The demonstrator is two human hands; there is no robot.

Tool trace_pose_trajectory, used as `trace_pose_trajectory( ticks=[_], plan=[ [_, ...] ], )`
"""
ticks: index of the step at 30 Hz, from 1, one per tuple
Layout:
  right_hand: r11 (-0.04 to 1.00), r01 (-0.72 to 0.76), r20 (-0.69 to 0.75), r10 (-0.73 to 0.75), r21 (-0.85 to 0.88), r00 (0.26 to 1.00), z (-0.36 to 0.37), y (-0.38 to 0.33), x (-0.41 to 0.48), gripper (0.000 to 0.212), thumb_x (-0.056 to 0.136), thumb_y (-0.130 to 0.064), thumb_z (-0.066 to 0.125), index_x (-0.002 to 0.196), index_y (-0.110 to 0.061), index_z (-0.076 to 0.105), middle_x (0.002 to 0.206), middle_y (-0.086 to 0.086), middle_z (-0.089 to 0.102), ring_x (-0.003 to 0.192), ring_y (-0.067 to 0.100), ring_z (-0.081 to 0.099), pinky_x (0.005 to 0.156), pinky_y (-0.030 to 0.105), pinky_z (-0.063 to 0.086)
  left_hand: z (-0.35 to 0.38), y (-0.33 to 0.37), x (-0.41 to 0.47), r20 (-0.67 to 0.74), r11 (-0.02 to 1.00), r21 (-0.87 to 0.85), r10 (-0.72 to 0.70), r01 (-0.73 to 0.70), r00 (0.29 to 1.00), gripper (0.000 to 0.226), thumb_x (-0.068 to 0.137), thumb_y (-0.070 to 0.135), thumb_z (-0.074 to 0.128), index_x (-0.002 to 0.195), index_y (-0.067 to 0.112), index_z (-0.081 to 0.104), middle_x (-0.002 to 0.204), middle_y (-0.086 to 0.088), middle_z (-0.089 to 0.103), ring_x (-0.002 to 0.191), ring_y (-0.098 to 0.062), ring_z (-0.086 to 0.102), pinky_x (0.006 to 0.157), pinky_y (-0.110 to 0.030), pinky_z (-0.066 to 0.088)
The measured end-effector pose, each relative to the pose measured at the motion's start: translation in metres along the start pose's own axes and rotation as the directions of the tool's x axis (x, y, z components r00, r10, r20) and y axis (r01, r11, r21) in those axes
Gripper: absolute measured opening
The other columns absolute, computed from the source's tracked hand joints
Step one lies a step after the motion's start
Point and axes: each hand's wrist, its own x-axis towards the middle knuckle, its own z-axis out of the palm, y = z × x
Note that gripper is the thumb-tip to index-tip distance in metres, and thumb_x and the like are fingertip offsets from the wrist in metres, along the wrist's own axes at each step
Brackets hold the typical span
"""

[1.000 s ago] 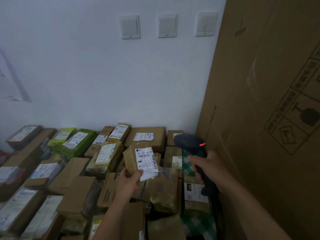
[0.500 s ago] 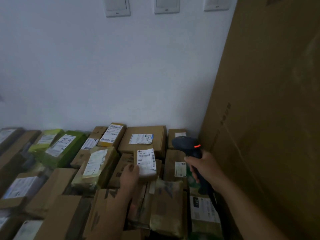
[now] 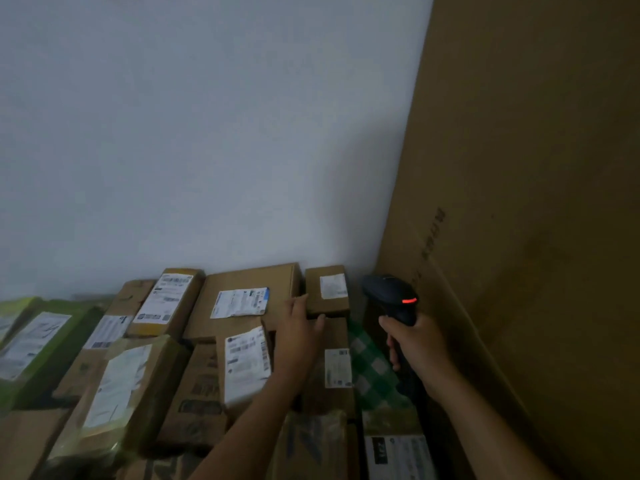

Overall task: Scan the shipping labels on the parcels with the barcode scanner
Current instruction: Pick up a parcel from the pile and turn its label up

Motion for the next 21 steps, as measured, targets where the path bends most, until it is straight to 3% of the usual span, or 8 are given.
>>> trace_pose_trajectory(
  ticks=[6, 10, 14, 17, 21],
  plan=[
    [0.999, -0.036, -0.068, 0.037, 0.028, 0.997, -0.004, 0.023, 0.03, 0.022, 0.09, -0.014, 0.065, 0.076, -0.004, 0.05, 0.057, 0.008, 0.047, 0.036, 0.017, 0.044, 0.042, 0.027, 0.035, 0.078, -0.01, 0.053, 0.13, 0.983, 0.1, -0.167, 0.155, 0.977, 0.071, 0.089, 0.044, 0.068, 0.146, 0.015, 0.035, 0.144, -0.013, 0.036, 0.132, -0.029, 0.039, 0.106, -0.039, 0.04],
    [0.997, -0.067, -0.048, 0.069, 0.032, 0.996, -0.004, 0.037, 0.04, 0.02, 0.09, -0.014, 0.065, 0.077, -0.006, 0.051, 0.048, 0.003, 0.047, 0.037, 0.015, 0.043, 0.041, 0.023, 0.035, 0.11, -0.031, 0.08, 0.062, 0.935, 0.268, -0.255, 0.23, 0.965, 0.099, 0.079, 0.067, 0.065, 0.151, 0.013, 0.023, 0.15, -0.019, 0.028, 0.134, -0.037, 0.036, 0.107, -0.049, 0.041],
    [0.996, -0.077, -0.048, 0.079, 0.039, 0.996, -0.004, 0.044, 0.044, 0.019, 0.09, -0.014, 0.065, 0.077, -0.007, 0.053, 0.046, 0.002, 0.047, 0.038, 0.014, 0.044, 0.042, 0.023, 0.036, 0.128, -0.03, 0.1, 0.022, 0.897, 0.349, -0.298, 0.272, 0.954, 0.117, 0.071, 0.077, 0.064, 0.153, 0.009, 0.015, 0.151, -0.024, 0.025, 0.132, -0.04, 0.037, 0.106, -0.046, 0.037],
    [0.998, -0.058, -0.035, 0.059, 0.028, 0.998, -0.004, 0.044, 0.044, 0.021, 0.09, -0.014, 0.065, 0.075, -0.007, 0.053, 0.046, 0.003, 0.047, 0.037, 0.015, 0.043, 0.041, 0.024, 0.035, 0.131, -0.026, 0.104, 0.009, 0.9, 0.298, -0.335, 0.317, 0.942, 0.108, 0.07, 0.072, 0.067, 0.148, 0.011, 0.025, 0.139, -0.022, 0.034, 0.122, -0.039, 0.042, 0.102, -0.045, 0.039],
    [0.997, -0.067, -0.016, 0.067, 0.026, 0.998, -0.002, 0.039, 0.038, 0.022, 0.09, -0.017, 0.066, 0.076, -0.006, 0.053, 0.044, 0.002, 0.047, 0.036, 0.014, 0.044, 0.041, 0.023, 0.036, 0.109, -0.014, 0.091, -0.089, 0.958, 0.078, -0.268, 0.275, 0.959, 0.1, 0.069, 0.065, 0.074, 0.143, 0.011, 0.033, 0.137, -0.019, 0.035, 0.122, -0.038, 0.041, 0.1, -0.044, 0.041]
  ],
)
